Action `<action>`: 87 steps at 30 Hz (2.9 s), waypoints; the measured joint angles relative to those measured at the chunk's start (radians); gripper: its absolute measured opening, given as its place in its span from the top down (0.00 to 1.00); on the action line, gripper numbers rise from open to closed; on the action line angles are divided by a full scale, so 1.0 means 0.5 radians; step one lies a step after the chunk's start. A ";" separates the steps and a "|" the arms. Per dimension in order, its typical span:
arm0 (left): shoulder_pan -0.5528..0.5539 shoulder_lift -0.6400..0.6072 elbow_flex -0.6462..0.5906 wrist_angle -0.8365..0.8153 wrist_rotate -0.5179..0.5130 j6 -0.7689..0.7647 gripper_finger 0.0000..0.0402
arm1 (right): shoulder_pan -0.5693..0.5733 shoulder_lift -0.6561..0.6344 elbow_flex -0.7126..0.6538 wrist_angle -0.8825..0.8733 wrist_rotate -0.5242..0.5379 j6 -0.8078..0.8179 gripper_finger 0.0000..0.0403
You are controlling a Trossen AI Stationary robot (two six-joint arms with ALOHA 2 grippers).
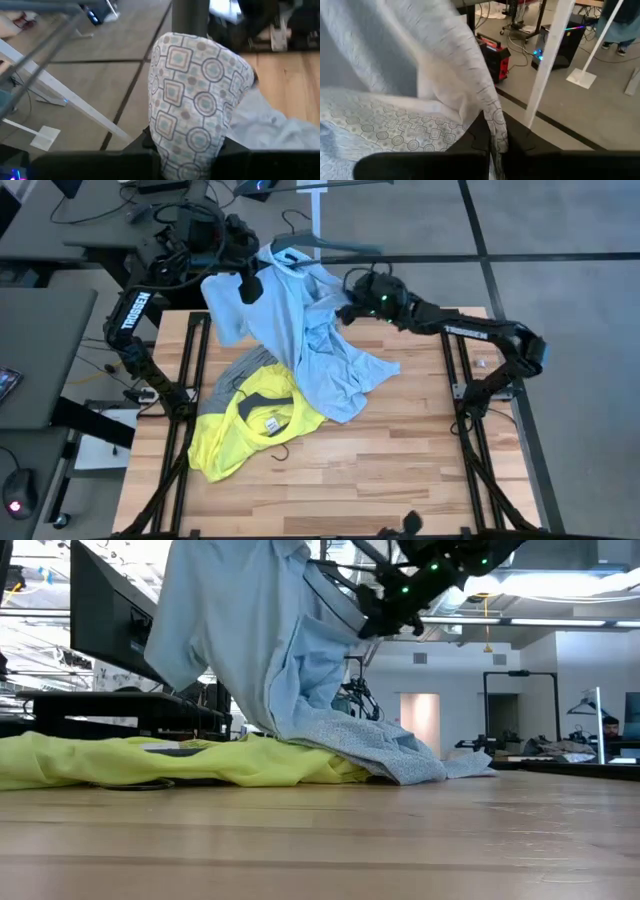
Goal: Hang clothes
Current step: Hang the blue shirt on the black hanger
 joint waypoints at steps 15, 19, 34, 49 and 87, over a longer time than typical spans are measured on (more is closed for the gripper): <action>0.000 -0.005 -0.002 -0.025 0.276 0.171 0.94 | -0.410 -0.269 0.002 -0.231 -0.532 0.063 1.00; -0.001 -0.005 -0.002 -0.089 0.128 0.195 0.94 | -0.449 -0.276 0.003 -0.249 -0.606 0.067 1.00; 0.013 0.022 0.001 -0.290 -0.328 0.238 0.94 | -0.452 -0.341 0.131 -0.318 -0.667 0.116 1.00; 0.090 0.238 0.001 -0.014 -0.512 -0.204 0.94 | 0.071 -0.337 0.555 -0.356 -0.825 0.340 1.00; 0.019 0.286 -0.064 0.366 -0.008 -0.603 0.94 | 0.434 -0.433 0.459 -1.712 -0.568 -0.222 0.88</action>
